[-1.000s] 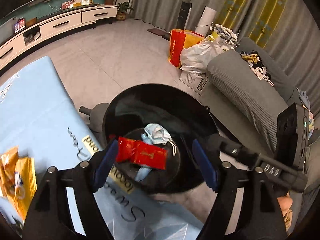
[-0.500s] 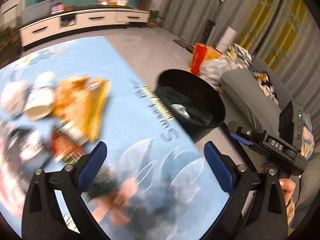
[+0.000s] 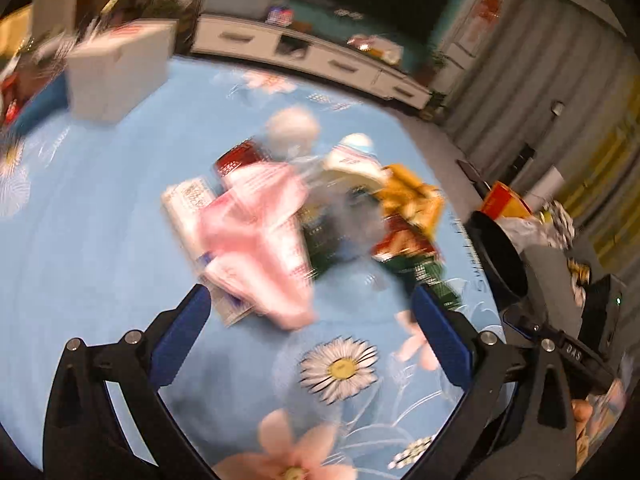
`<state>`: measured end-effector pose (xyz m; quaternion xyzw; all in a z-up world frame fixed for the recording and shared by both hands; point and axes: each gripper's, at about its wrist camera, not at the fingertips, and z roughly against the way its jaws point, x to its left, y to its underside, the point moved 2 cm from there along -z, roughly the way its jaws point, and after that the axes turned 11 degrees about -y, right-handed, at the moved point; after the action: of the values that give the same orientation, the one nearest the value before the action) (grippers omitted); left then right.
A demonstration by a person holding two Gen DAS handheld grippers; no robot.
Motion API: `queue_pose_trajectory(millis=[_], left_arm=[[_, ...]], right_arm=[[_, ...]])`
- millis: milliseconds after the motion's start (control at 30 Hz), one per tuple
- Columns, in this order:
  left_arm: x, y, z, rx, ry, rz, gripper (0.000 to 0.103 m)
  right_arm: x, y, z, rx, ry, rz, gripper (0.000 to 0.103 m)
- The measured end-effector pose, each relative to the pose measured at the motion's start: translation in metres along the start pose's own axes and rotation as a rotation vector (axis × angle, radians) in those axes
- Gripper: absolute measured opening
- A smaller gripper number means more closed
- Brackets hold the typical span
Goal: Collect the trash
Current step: 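Grasp the pink tissue packet with the left tool while the right tool grasps the green snack bag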
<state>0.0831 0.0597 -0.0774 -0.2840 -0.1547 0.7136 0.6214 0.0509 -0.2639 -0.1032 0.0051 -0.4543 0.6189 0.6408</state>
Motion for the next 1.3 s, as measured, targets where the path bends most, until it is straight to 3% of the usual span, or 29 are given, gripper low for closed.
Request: queue_pose_trajectory(millis=[67, 267, 333, 500, 600, 667, 700, 767, 833, 900, 967, 1133, 1300], left_arm=[[0.015, 0.004, -0.008, 0.033, -0.002, 0.017, 0.1], [0.034, 0.009, -0.023, 0.035, -0.032, 0.034, 0.1], [0.033, 0.006, -0.026, 0.019, -0.013, 0.015, 0.1], [0.024, -0.005, -0.03, -0.006, -0.082, -0.055, 0.1], [0.022, -0.017, -0.032, -0.029, -0.028, -0.038, 0.1], [0.02, -0.024, -0.037, -0.045, -0.034, -0.048, 0.099], [0.019, -0.026, -0.04, -0.043, -0.042, -0.05, 0.097], [0.017, -0.029, -0.05, -0.026, -0.043, -0.057, 0.075], [0.017, -0.03, -0.059, -0.011, -0.066, -0.061, 0.064], [0.02, -0.029, -0.067, 0.012, -0.067, -0.051, 0.053], [0.02, -0.027, -0.069, 0.017, -0.061, -0.048, 0.049], [0.022, -0.021, -0.061, 0.008, -0.026, -0.037, 0.041], [0.024, -0.013, -0.03, -0.032, 0.004, -0.05, 0.038]], right_arm=[[0.01, 0.001, -0.011, 0.018, 0.014, 0.04, 0.065], [0.03, -0.004, -0.044, 0.057, 0.056, 0.118, 0.065], [0.033, -0.007, -0.051, 0.054, 0.074, 0.14, 0.065], [0.039, -0.015, -0.068, 0.047, 0.104, 0.181, 0.065], [0.04, -0.018, -0.076, 0.044, 0.115, 0.206, 0.065], [0.042, -0.021, -0.085, 0.046, 0.122, 0.223, 0.065], [0.042, -0.022, -0.089, 0.049, 0.125, 0.232, 0.065], [0.044, -0.022, -0.094, 0.05, 0.129, 0.241, 0.062], [0.044, -0.021, -0.099, 0.061, 0.14, 0.257, 0.056], [0.042, -0.021, -0.103, 0.078, 0.145, 0.261, 0.044], [0.041, -0.02, -0.104, 0.088, 0.136, 0.258, 0.034], [0.041, -0.017, -0.096, 0.077, 0.13, 0.249, 0.028], [0.042, -0.013, -0.064, 0.022, 0.066, 0.218, 0.023]])
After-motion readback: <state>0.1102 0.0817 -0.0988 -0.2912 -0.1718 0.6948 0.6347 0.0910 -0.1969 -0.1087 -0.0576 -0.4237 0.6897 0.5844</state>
